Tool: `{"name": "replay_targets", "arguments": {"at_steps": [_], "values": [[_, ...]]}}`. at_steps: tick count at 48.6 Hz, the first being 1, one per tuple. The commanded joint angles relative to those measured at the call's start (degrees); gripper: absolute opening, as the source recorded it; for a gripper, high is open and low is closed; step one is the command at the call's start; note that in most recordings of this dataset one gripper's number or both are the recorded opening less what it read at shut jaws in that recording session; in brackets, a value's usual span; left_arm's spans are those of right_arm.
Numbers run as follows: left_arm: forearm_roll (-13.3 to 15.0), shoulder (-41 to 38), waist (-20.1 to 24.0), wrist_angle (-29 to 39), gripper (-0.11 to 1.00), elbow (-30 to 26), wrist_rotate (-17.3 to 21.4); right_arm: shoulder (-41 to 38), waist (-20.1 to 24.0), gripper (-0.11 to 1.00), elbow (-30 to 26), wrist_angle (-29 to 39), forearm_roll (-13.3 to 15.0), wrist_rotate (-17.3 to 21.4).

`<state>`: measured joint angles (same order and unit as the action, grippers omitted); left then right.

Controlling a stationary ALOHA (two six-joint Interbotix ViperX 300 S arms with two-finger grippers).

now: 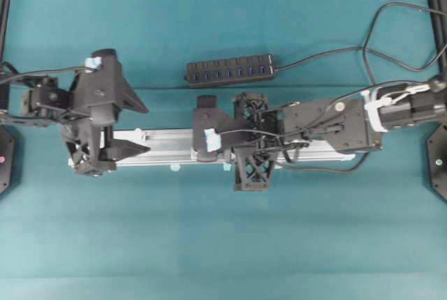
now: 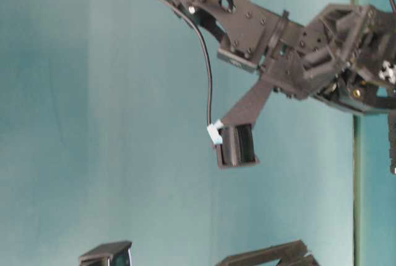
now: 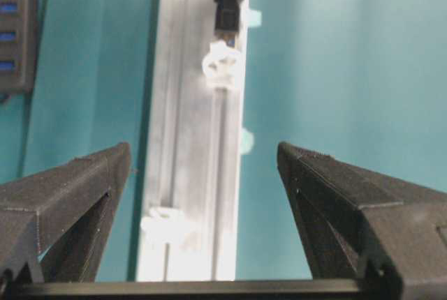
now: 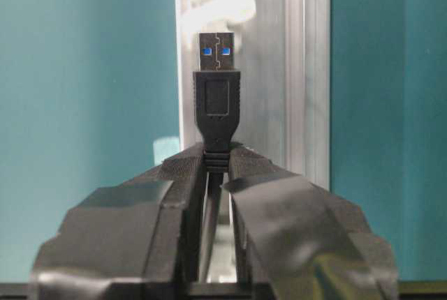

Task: Pass the USB cable through three rings with both arms.

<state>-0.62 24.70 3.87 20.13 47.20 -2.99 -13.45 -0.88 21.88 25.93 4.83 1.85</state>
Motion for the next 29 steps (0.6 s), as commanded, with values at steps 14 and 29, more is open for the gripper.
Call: {"name": "replay_targets", "arguments": {"at_steps": [14,29], "values": [[-0.1,1.9,0.1,-0.6,0.93,0.3,-0.4,-1.8,0.0,-0.08,-4.0,-0.4,0.1,-0.6],[-0.1,-0.4,0.1,-5.5,0.93,0.4,-0.3,-1.9,0.1,-0.08,-4.3,-3.6,0.0,-0.4]]}}
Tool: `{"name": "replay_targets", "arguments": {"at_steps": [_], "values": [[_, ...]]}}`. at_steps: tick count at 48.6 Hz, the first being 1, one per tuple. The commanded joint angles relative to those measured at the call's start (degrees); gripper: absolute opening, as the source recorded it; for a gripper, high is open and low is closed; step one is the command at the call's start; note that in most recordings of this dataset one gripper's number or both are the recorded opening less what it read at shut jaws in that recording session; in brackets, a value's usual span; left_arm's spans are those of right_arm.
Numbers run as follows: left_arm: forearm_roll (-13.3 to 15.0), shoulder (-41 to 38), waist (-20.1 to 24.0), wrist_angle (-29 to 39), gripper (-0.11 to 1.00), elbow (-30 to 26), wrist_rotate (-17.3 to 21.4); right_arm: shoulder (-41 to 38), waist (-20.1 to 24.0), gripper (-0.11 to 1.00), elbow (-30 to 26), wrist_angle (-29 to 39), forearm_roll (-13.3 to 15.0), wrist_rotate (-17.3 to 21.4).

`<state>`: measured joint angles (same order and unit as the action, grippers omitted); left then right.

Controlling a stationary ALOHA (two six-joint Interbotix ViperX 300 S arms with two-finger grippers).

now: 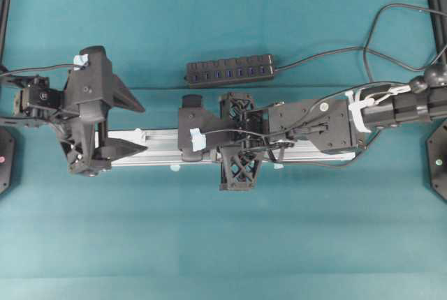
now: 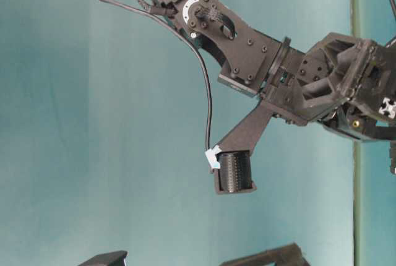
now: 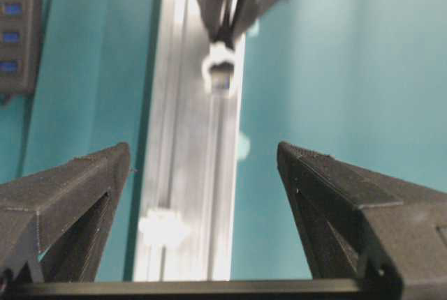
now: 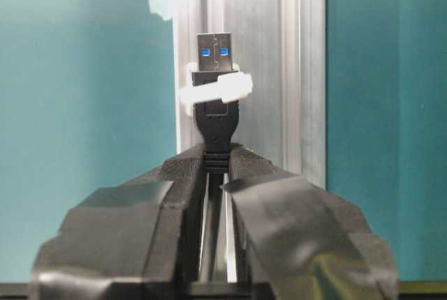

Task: Pass the USB cable through three rings with both arms.

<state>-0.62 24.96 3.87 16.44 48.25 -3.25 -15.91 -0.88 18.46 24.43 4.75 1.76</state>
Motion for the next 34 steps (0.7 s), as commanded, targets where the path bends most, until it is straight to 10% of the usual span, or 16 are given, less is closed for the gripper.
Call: {"name": "replay_targets", "arguments": {"at_steps": [1,34], "values": [[-0.2,-1.1,0.1,-2.3,0.93,-0.6,0.0,0.5,0.1,-0.08,-0.8,-2.5,0.1,-0.3],[-0.1,-17.7,-1.8,-15.5,0.93,-1.2,0.5,0.9,0.2,-0.08,-0.5,-5.3,-0.2,0.4]]}}
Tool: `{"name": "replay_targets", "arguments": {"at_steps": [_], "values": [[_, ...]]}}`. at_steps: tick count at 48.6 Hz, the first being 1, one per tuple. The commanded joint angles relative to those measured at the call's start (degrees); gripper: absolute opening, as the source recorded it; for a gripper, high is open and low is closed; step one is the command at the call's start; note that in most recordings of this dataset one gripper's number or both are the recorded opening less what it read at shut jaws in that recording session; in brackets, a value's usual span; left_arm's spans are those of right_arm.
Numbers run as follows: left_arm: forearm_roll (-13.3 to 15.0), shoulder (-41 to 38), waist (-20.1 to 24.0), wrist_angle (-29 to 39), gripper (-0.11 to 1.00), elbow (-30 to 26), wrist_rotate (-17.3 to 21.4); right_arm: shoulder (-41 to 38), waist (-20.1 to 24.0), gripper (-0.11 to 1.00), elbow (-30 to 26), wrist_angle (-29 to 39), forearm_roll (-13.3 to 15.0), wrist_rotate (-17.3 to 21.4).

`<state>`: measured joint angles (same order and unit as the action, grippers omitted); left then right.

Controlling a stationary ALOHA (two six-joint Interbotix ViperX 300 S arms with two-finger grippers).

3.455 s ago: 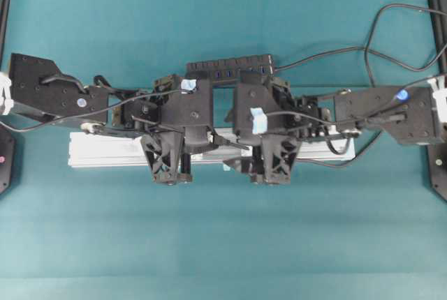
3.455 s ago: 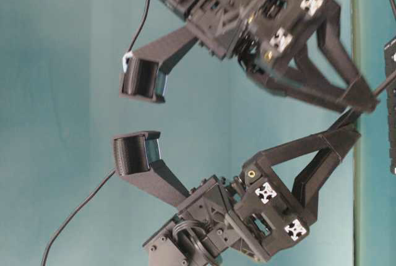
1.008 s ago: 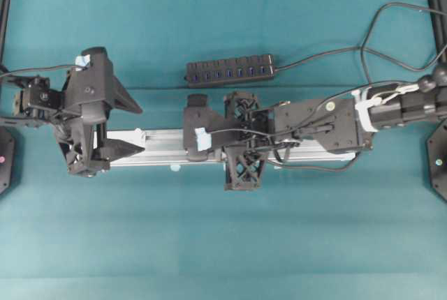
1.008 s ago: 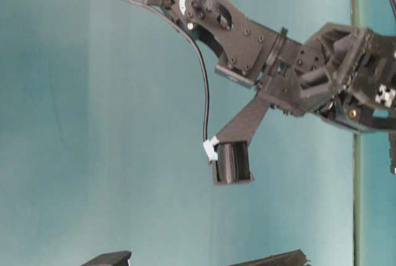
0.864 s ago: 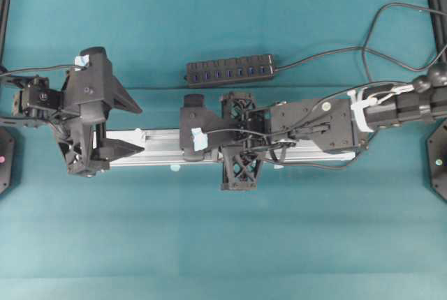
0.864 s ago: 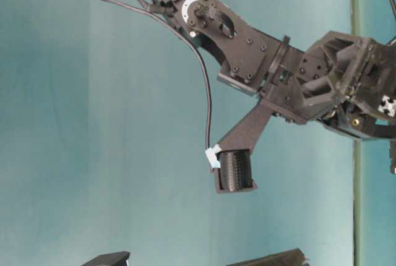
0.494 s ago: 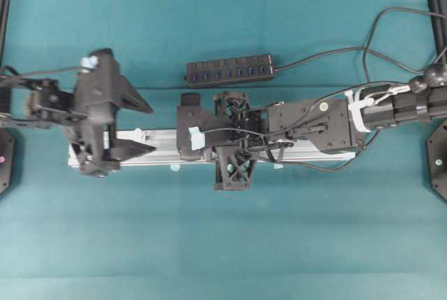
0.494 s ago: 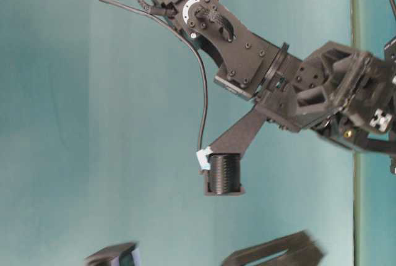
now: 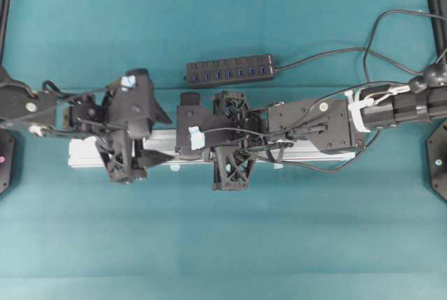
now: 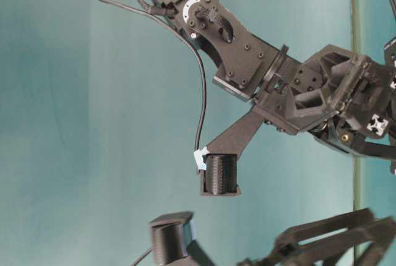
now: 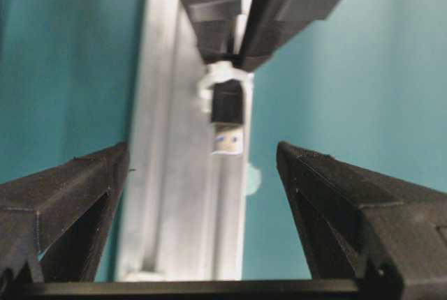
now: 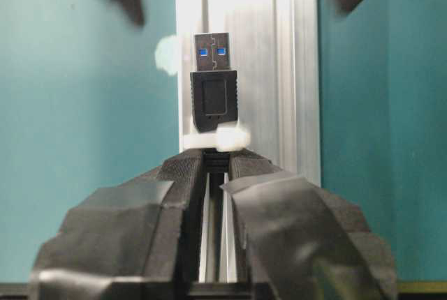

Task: Pass the USB cable through three rings with both arms.

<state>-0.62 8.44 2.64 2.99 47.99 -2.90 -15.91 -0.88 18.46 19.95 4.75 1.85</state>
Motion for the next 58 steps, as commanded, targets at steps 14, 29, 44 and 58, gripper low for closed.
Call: {"name": "replay_targets", "arguments": {"at_steps": [14,29,44,58], "values": [[-0.2,-5.7,-1.1,-4.3,0.9,-2.3,0.0,0.9,0.2,-0.08,-0.4,-0.5,-0.2,0.4],[-0.1,-6.6,-0.8,-5.7,0.55,-2.8,0.3,0.9,0.2,-0.08,-0.4,-0.4,-0.2,0.4],[-0.1,-7.5,-0.8,-6.5,0.22,-2.8,2.6,0.9,0.2,-0.08,-0.4,-0.4,-0.2,0.4],[-0.1,-7.1,-0.8,-5.4,0.22,-3.3,4.0,0.9,0.4,-0.08,-0.3,-0.4,-0.2,-0.1]]}}
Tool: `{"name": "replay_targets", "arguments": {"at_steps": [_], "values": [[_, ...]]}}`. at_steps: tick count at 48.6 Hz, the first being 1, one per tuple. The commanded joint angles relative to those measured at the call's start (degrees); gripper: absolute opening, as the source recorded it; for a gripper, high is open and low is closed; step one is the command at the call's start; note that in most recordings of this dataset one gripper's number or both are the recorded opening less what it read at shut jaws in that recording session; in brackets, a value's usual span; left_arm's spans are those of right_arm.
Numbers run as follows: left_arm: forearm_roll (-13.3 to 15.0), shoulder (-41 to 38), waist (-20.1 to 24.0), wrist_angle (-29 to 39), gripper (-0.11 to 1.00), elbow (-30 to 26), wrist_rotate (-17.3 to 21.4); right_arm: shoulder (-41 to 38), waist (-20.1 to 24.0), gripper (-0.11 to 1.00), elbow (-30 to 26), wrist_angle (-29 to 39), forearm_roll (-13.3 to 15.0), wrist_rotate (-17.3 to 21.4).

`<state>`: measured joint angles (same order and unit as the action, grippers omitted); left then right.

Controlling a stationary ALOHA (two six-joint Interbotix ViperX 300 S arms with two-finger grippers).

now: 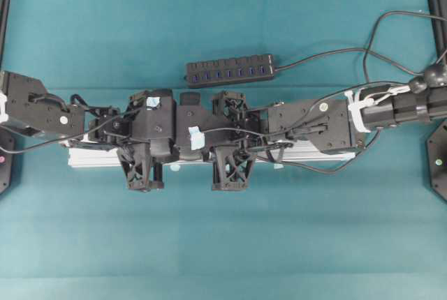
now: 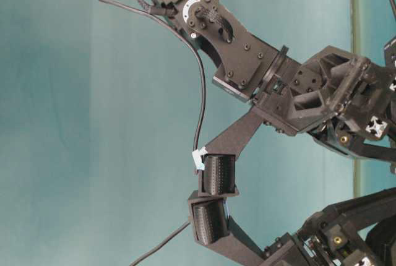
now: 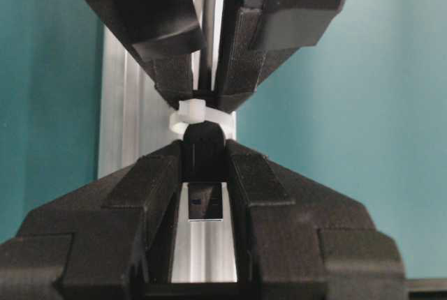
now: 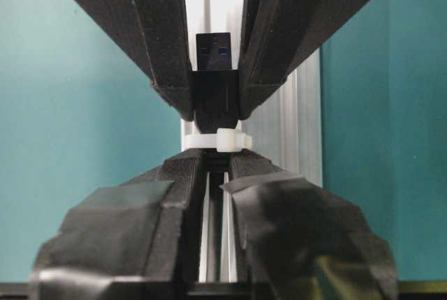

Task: Pass the USB cable through three rings with both arms.

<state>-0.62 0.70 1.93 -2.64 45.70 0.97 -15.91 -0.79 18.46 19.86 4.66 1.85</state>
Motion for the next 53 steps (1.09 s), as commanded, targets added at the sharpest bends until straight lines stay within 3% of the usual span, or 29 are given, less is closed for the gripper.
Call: {"name": "replay_targets", "arguments": {"at_steps": [1,8,13,18,25,29,36,53], "values": [[-0.1,0.6,-0.1,0.3,0.22,-1.0,0.1,0.9,0.4,-0.08,-0.3,-0.4,-0.1,0.0],[-0.2,0.8,-0.1,0.5,0.22,-1.0,0.1,0.9,0.5,-0.05,-0.3,0.3,-0.1,0.1],[-0.1,0.8,-0.1,0.7,0.22,-1.0,0.1,0.9,0.8,0.04,-0.4,1.0,-0.1,0.3],[-0.1,0.9,-0.1,1.2,0.22,-1.0,0.1,1.1,0.9,0.26,-0.4,1.8,-0.1,0.4],[-0.1,1.9,-0.1,3.6,0.22,-1.0,0.0,2.0,0.9,0.68,-0.4,1.9,0.1,0.0],[-0.1,3.6,-0.1,5.7,0.22,-0.8,0.0,2.7,0.7,0.87,-0.4,2.0,0.1,0.0],[-0.1,7.2,0.3,9.1,0.22,-0.4,0.0,4.3,0.4,0.8,-0.6,1.9,0.2,0.0],[-0.1,15.0,0.9,16.0,0.22,-0.4,-0.1,4.6,0.3,0.8,-4.7,1.6,0.4,-0.1]]}}
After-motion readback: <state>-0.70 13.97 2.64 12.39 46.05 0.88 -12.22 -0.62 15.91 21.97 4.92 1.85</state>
